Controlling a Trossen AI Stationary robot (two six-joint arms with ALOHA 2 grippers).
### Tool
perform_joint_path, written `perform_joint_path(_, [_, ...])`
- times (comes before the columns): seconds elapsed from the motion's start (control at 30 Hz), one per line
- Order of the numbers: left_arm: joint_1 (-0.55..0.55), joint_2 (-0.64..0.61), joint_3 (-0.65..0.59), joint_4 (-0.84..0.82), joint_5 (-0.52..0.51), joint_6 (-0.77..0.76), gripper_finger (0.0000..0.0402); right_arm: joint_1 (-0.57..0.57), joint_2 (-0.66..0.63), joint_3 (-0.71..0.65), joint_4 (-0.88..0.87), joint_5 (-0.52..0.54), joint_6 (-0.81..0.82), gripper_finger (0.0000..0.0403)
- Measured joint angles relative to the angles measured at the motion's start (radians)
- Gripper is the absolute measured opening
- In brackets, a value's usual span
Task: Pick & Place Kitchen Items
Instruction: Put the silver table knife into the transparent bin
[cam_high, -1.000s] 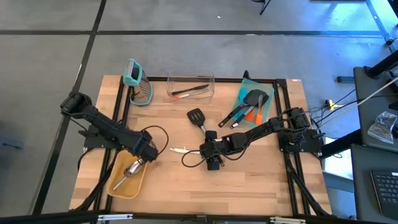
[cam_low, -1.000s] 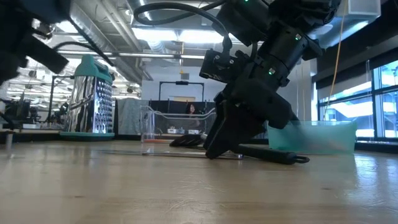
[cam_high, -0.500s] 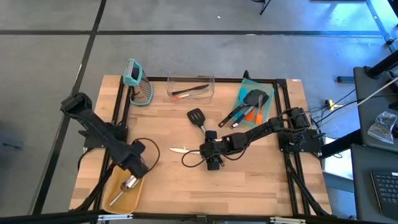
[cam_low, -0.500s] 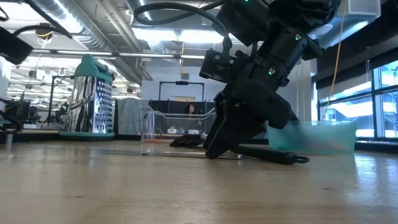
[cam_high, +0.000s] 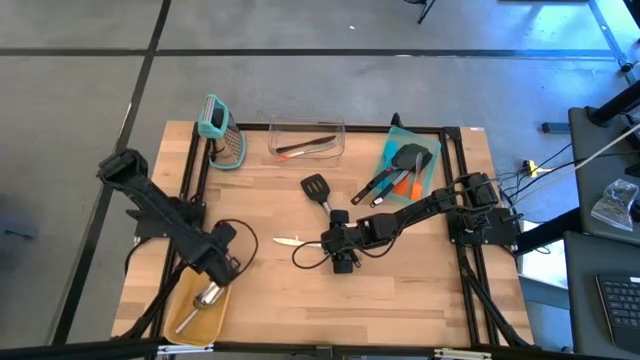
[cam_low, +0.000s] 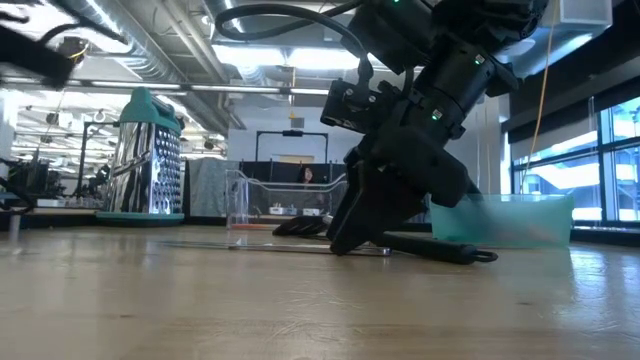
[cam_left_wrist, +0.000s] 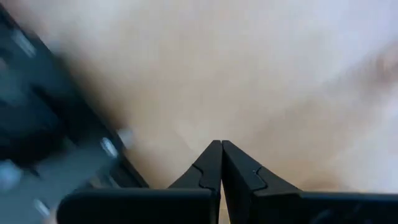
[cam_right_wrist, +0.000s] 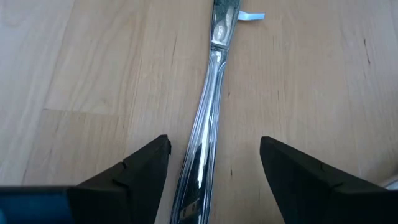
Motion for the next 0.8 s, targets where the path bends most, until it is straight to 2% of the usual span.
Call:
perform_joint_path(0.17, [0.093, -0.003, 0.048, -0.117, -0.261, 0.151, 0.0003, 0.000, 0.000, 0.000, 0.002, 0.000, -0.005, 0.0253])
perform_joint_path(0.27, [0.191, -0.017, 0.061, -0.077, -0.377, 0.345, 0.0003, 0.000, 0.000, 0.000, 0.011, 0.000, -0.006, 0.0253])
perform_joint_path(0.33, [0.271, -0.027, 0.061, 0.001, -0.409, 0.490, 0.0002, 0.001, 0.000, 0.000, 0.017, 0.000, -0.008, 0.0253])
perform_joint_path(0.47, [0.390, -0.027, 0.054, 0.235, -0.364, 0.802, 0.0004, 0.009, 0.000, 0.000, -0.003, -0.007, -0.008, 0.0253])
perform_joint_path(0.63, [0.445, -0.027, -0.036, 0.618, -0.220, 1.172, 0.0013, 0.022, 0.002, 0.001, -0.012, 0.004, -0.002, 0.0246])
perform_joint_path(0.73, [0.465, -0.026, -0.105, 0.787, -0.137, 1.298, 0.0032, 0.026, 0.013, 0.003, -0.010, 0.025, 0.017, 0.0239])
perform_joint_path(0.8, [0.485, -0.026, -0.142, 0.851, -0.135, 1.334, 0.0052, 0.026, 0.020, 0.003, -0.010, 0.025, 0.041, 0.0233])
